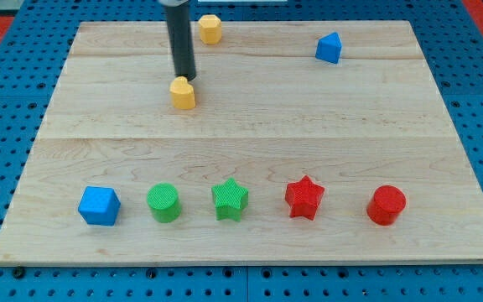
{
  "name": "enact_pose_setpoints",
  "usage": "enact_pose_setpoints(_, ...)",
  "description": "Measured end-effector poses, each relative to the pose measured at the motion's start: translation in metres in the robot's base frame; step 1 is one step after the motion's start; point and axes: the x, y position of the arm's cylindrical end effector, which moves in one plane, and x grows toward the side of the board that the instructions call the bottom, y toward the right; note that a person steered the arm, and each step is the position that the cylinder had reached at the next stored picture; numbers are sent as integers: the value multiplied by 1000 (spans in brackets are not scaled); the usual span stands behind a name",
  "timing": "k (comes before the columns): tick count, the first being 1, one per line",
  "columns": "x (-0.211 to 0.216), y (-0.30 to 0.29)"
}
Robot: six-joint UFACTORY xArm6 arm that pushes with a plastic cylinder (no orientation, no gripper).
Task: Move the heart above the blue cube
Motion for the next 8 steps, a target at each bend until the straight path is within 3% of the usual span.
enact_pose_setpoints(1,56,-45)
enact_pose_setpoints(3,-7,-15)
enact_pose_setpoints(4,40,-6)
enact_pose_setpoints(5,83,-33)
enact_pose_setpoints(6,47,-33)
enact_pose_setpoints(7,36,11)
enact_pose_setpoints(8,72,60)
